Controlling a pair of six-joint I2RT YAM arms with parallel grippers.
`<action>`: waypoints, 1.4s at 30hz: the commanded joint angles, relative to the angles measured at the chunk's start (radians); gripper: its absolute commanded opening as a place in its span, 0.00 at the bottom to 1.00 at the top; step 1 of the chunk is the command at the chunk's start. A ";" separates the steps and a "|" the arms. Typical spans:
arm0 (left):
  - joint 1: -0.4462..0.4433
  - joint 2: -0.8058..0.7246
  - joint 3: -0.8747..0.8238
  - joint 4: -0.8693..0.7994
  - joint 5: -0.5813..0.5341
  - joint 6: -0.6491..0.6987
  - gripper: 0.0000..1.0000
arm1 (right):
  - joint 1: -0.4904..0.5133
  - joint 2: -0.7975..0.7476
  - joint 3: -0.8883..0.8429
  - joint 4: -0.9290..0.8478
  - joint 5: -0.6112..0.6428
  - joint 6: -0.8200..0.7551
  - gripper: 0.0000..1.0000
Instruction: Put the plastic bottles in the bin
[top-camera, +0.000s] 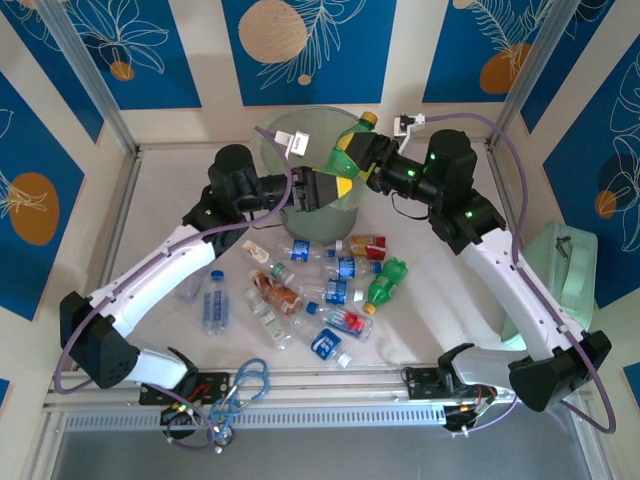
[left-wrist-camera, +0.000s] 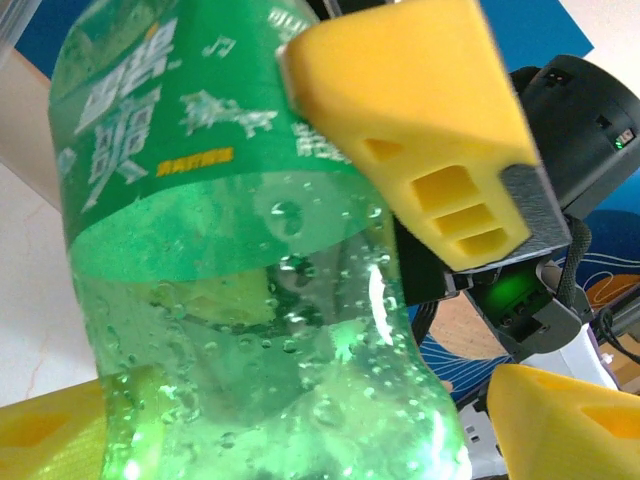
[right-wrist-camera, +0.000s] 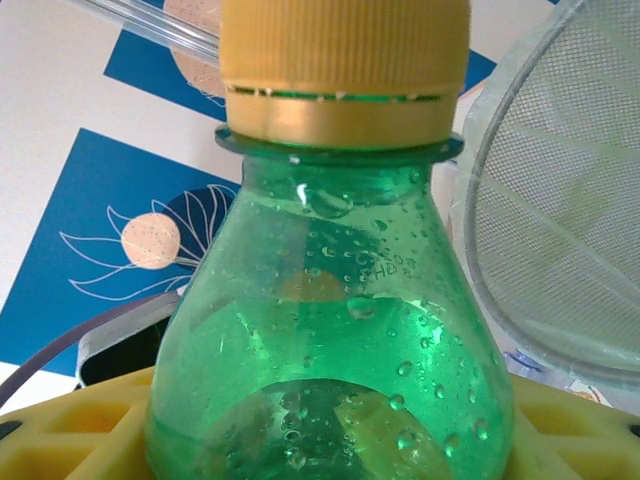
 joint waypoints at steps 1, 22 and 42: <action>-0.006 0.001 0.008 0.042 0.029 0.002 0.76 | 0.010 0.007 -0.002 0.046 -0.011 0.021 0.62; 0.016 -0.046 0.124 -0.353 -0.260 0.248 0.59 | -0.027 0.006 0.149 -0.401 0.218 -0.118 0.99; 0.090 0.395 0.731 -0.936 -0.581 0.525 0.61 | -0.224 -0.205 -0.148 -0.603 0.217 -0.149 0.97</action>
